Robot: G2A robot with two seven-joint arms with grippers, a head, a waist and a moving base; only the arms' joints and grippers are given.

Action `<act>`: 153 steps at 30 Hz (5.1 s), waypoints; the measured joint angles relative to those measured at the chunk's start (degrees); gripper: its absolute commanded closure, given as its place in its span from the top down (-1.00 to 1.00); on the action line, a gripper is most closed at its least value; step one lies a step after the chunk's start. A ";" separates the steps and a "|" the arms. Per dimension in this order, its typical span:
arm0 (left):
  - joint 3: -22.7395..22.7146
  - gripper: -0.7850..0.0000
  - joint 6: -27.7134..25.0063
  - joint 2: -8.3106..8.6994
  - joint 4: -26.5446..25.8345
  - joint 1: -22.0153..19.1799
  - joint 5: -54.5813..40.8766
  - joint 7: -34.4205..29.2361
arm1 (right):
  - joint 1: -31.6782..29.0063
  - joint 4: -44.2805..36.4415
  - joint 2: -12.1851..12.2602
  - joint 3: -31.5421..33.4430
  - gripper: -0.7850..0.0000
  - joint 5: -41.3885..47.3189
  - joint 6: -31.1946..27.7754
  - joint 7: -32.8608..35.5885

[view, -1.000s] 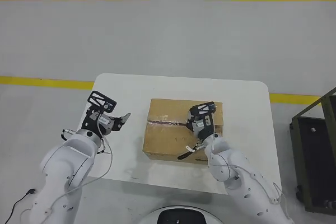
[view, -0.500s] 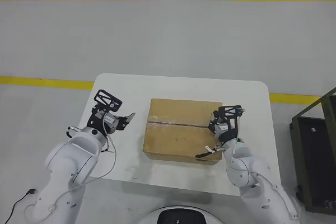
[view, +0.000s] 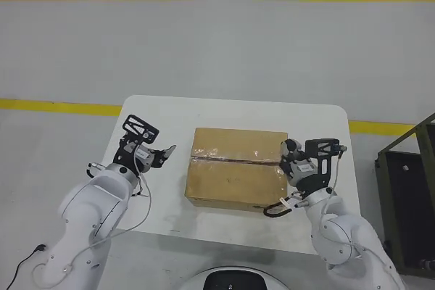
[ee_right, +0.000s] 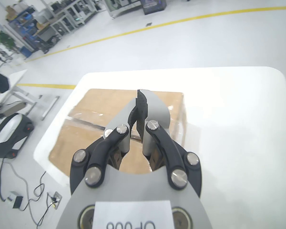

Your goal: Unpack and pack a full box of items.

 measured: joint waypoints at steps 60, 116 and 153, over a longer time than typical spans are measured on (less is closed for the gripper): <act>-6.21 1.00 2.88 1.29 -4.05 4.65 -2.07 -0.29 | 23.28 34.24 -7.54 -27.25 -1.00 -7.05 -5.64 -8.68; -1.59 1.00 4.20 1.07 -0.35 7.01 -8.02 20.30 | -11.59 1.52 -1.77 22.29 -1.00 10.17 -18.83 -14.05; -1.13 1.00 4.69 1.01 0.50 8.37 -7.73 24.40 | -14.13 -0.38 -1.51 24.73 -0.25 9.19 -19.55 -12.50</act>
